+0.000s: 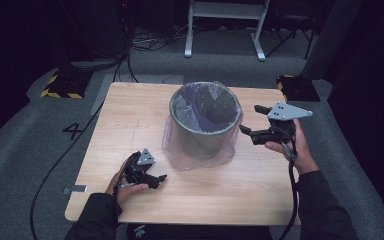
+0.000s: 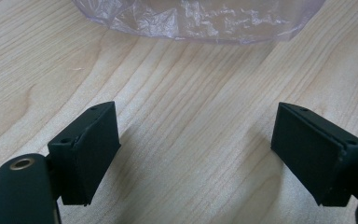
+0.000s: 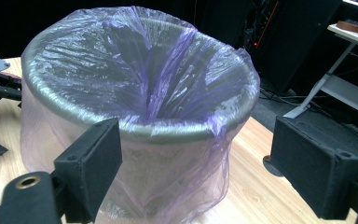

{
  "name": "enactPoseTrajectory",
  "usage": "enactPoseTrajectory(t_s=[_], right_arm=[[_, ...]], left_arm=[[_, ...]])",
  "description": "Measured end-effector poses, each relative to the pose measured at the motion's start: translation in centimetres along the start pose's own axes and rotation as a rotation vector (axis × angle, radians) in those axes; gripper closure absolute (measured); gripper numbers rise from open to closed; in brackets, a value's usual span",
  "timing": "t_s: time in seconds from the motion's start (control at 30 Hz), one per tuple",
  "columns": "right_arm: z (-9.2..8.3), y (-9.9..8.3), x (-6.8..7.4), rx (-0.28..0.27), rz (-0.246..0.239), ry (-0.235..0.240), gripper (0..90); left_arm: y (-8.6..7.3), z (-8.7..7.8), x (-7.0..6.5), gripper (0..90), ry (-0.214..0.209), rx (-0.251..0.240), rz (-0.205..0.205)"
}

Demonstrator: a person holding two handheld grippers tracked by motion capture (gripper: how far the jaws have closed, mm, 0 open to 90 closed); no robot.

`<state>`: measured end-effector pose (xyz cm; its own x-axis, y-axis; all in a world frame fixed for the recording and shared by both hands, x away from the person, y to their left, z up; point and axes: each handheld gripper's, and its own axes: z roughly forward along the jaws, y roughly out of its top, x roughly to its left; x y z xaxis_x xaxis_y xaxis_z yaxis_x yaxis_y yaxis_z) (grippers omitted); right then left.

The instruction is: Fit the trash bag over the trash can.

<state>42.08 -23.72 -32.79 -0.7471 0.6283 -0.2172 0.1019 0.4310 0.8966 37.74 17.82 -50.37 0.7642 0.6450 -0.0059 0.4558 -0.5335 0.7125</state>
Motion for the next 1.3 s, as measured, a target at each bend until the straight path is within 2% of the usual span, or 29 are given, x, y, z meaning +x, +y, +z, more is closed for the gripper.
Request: enactPoseTrajectory(t_s=[0.1,0.27,0.83,1.3], right_arm=[[0.2,0.3,0.0,-0.002,0.009,0.008,16.6],[0.9,0.8,0.3,0.002,-0.008,0.000,17.0],[2.5,2.1,0.2,-0.019,0.025,0.027,17.0],[3.5,3.0,-0.4,-0.005,0.035,0.002,16.7]], left_arm=[[0.0,0.0,0.0,14.7,0.001,0.000,-0.001],[0.0,0.0,0.0,14.7,0.001,0.000,-0.001],[0.0,0.0,0.0,14.7,0.001,0.000,-0.001],[0.0,0.0,0.0,14.7,0.002,0.002,-0.001]])
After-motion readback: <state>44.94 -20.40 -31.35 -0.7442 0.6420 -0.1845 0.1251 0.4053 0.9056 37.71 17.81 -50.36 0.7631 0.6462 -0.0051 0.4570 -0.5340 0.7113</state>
